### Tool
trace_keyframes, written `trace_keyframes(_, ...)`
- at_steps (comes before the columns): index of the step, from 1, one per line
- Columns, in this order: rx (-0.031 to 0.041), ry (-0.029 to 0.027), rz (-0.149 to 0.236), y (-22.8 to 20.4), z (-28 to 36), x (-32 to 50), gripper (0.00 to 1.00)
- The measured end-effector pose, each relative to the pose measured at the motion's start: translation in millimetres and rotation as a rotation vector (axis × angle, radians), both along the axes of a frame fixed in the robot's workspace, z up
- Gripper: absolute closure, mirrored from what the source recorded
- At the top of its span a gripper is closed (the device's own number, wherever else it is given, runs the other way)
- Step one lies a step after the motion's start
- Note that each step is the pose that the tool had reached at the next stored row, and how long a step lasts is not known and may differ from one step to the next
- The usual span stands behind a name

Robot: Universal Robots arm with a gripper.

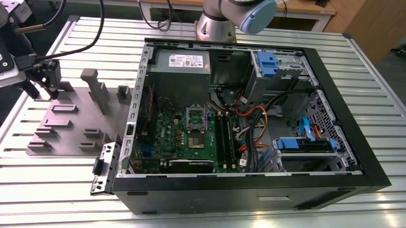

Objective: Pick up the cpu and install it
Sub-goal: 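Pick up the cpu and move it towards the insertion slot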

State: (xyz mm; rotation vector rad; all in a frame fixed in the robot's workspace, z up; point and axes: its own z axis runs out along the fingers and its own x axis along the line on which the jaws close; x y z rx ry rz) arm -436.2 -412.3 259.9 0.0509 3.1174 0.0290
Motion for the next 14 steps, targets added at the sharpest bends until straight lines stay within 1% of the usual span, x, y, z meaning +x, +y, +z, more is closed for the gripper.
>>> trace_keyframes(3, 0.0, 0.0, 0.0, 0.0, 0.5, 0.0, 0.53)
trace_keyframes(4, 0.0, 0.0, 0.0, 0.0, 3.5, 0.0, 0.53)
trace_keyframes(5, -0.0001, 0.0, 0.0, 0.0, 4.1, 0.0, 0.53)
trace_keyframes(14, -0.0001, 0.0001, 0.0, 0.0, 6.3, 0.0, 0.53)
